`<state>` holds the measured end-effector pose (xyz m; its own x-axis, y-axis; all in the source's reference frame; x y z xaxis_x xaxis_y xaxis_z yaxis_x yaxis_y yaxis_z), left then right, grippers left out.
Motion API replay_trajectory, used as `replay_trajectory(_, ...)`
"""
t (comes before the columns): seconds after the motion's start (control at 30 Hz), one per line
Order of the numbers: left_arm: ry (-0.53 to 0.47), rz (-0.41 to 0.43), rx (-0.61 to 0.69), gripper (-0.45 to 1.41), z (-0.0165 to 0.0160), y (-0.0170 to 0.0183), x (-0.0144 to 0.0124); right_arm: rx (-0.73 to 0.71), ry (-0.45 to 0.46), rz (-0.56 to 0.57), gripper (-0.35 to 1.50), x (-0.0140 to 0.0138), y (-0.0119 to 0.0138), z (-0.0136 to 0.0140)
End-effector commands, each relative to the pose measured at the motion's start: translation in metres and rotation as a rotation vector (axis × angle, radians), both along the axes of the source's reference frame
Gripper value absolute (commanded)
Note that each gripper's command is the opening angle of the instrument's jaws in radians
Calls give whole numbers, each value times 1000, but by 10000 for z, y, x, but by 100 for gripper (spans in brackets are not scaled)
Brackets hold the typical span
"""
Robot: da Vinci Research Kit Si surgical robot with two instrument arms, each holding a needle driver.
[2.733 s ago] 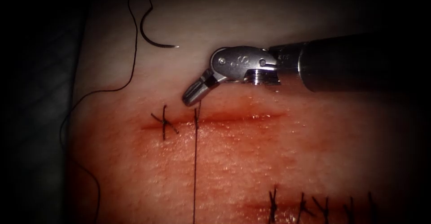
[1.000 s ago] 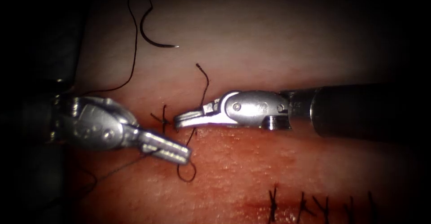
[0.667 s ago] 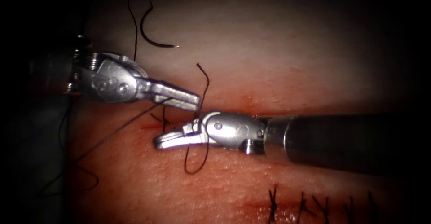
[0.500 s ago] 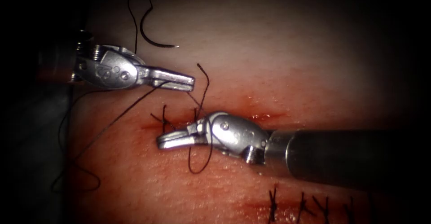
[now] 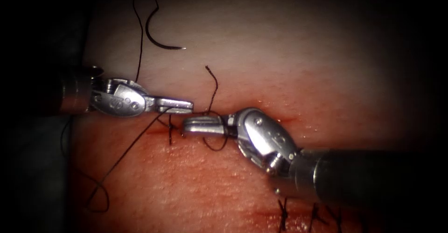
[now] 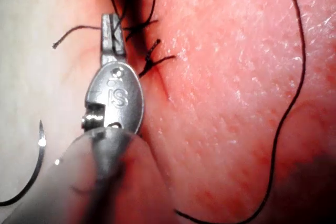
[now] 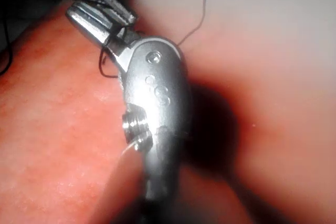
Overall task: Wound Closure
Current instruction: Loop the suture counter-clockwise once around the right gripper, then clasp the short suture tail.
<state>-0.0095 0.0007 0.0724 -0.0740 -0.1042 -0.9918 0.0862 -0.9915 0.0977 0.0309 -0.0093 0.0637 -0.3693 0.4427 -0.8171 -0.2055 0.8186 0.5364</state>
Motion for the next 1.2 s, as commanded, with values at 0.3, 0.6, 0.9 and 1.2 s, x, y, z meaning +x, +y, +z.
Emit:
replay_trajectory(0.3,-5,3,1,-45,-6,-29,-21,344,-360,292,-15,7,1,-5)
replay_trajectory(0.6,-13,3,11,-45,-23,-27,-27,577,-498,445,81,3,0,9)
replay_trajectory(0.9,-12,-8,23,-45,-21,-18,-42,784,-435,433,79,-11,12,41)
replay_trajectory(1.2,-16,-4,19,-45,-20,-22,-42,902,-454,319,68,5,23,66)
